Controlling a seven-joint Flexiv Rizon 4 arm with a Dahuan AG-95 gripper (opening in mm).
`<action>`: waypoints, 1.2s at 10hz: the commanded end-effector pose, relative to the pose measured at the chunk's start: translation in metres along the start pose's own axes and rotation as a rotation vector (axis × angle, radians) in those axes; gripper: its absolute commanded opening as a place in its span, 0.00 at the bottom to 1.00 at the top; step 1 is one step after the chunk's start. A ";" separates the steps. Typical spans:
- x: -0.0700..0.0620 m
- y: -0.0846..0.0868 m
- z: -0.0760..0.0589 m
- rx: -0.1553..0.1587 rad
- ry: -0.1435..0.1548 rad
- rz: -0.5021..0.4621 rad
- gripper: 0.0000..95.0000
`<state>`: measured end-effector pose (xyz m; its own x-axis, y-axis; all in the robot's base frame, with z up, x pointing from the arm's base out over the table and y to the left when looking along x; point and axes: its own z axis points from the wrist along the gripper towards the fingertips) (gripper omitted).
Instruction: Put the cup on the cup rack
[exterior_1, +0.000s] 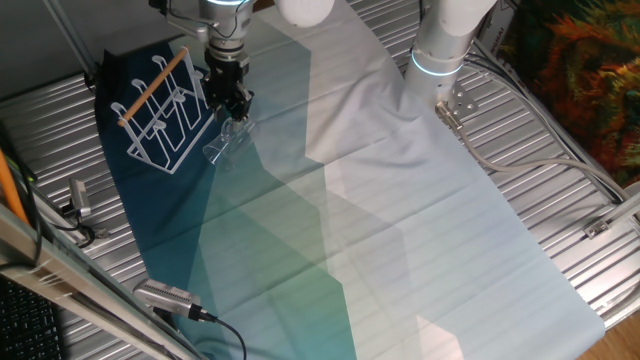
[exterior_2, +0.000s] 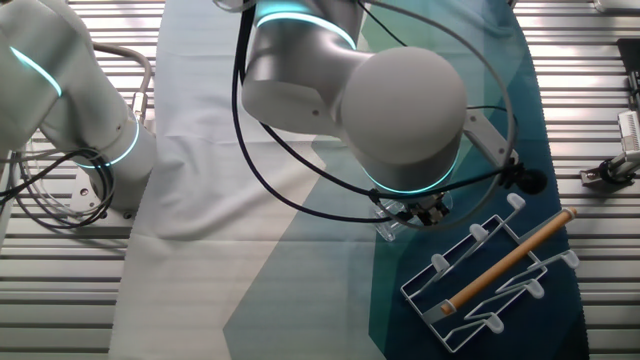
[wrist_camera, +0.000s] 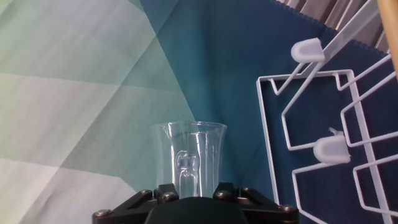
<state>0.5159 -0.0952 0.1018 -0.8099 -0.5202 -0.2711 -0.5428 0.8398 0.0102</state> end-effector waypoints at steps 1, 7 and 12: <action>0.000 0.000 0.008 0.001 -0.003 0.001 0.40; -0.002 -0.001 0.012 0.002 -0.005 0.000 0.20; -0.002 0.000 0.013 0.000 -0.023 0.003 0.20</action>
<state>0.5190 -0.0930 0.0960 -0.8056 -0.5139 -0.2947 -0.5399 0.8417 0.0082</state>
